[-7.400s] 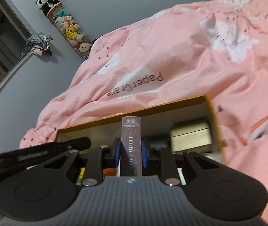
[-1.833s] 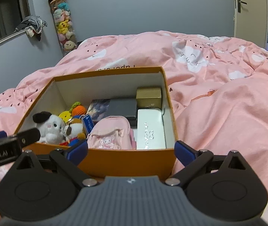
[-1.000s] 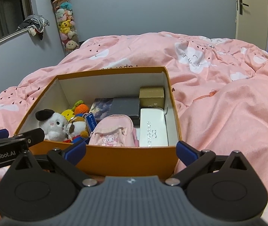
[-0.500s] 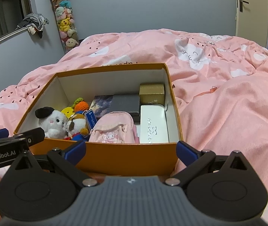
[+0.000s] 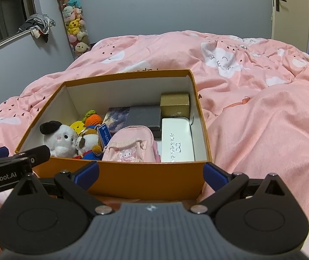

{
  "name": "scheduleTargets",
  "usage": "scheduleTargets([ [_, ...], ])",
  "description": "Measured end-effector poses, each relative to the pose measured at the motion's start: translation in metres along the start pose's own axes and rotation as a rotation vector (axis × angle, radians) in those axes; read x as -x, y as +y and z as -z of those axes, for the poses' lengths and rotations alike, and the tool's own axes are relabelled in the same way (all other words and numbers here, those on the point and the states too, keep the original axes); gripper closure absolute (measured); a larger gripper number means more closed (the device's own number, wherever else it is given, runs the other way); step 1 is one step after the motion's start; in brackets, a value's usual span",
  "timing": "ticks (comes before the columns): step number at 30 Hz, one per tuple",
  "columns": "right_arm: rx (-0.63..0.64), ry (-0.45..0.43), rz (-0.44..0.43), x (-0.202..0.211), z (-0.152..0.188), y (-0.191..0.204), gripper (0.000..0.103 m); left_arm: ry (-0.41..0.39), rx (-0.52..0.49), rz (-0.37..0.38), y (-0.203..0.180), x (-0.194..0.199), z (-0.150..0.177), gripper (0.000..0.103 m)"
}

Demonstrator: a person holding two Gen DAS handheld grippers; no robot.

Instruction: Organize objects

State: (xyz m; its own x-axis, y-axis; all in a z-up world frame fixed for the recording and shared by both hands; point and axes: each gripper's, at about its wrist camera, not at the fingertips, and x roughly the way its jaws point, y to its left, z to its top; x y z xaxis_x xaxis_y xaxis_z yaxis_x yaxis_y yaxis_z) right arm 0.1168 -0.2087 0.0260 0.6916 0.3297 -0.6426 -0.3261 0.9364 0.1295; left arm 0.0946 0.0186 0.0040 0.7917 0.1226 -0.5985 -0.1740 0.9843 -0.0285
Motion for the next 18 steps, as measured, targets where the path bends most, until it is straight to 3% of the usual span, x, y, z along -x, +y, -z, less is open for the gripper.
scheduleTargets([
  [18,-0.001,0.004,0.002,0.0004,0.0006,0.0000,0.001,-0.005,0.003,-0.005,0.0002,0.0020,-0.0006,0.000],
])
